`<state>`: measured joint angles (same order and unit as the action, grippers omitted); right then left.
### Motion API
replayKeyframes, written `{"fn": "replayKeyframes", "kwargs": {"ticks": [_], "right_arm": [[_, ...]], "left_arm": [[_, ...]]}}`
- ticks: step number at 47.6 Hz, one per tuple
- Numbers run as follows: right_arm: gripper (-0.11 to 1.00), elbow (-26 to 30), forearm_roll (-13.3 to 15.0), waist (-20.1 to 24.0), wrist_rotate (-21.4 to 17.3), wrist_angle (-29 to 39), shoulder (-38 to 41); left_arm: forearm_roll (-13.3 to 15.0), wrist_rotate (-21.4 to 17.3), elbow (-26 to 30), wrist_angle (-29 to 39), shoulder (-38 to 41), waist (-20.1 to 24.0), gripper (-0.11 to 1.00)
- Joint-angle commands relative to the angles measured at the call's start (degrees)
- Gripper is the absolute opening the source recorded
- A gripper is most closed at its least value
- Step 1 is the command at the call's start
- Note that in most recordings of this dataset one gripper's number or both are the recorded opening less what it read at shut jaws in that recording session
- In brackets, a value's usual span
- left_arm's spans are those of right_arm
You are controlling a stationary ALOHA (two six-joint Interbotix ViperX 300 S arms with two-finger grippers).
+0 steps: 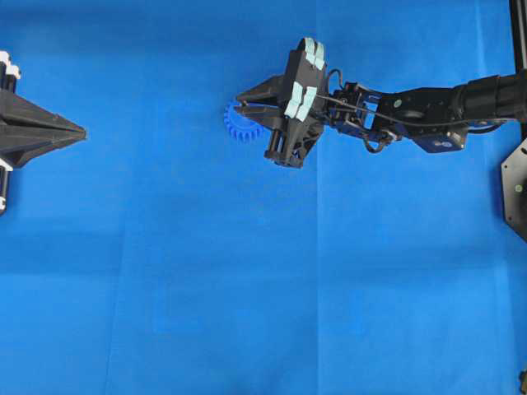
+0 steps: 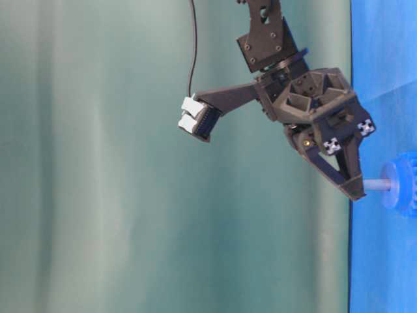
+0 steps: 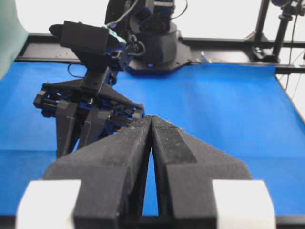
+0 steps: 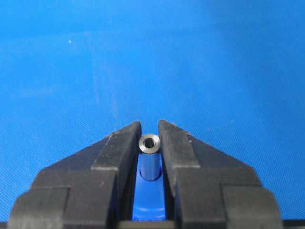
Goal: Insert the shaft placed at a random location into the center hole of the small gear at another random location.
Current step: 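Align the held shaft above the gear's center hole with the right gripper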
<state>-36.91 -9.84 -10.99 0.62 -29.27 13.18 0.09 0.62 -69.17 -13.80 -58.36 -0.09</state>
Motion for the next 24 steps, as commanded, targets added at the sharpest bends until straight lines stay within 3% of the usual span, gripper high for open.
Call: {"fn": "replayKeyframes", "kwargs": {"ticks": [1,24], "right_arm": [[0.03,0.4,-0.2,0.2,-0.1,-0.7,-0.6],[0.03,0.6,-1.4,0.2,-0.2,-1.6,2.5]], "left_arm": [[0.0,0.0,0.7,-0.5,0.4,0.1,0.0],[0.0,0.0,0.7,-0.5,0.4,0.0,0.0]]}}
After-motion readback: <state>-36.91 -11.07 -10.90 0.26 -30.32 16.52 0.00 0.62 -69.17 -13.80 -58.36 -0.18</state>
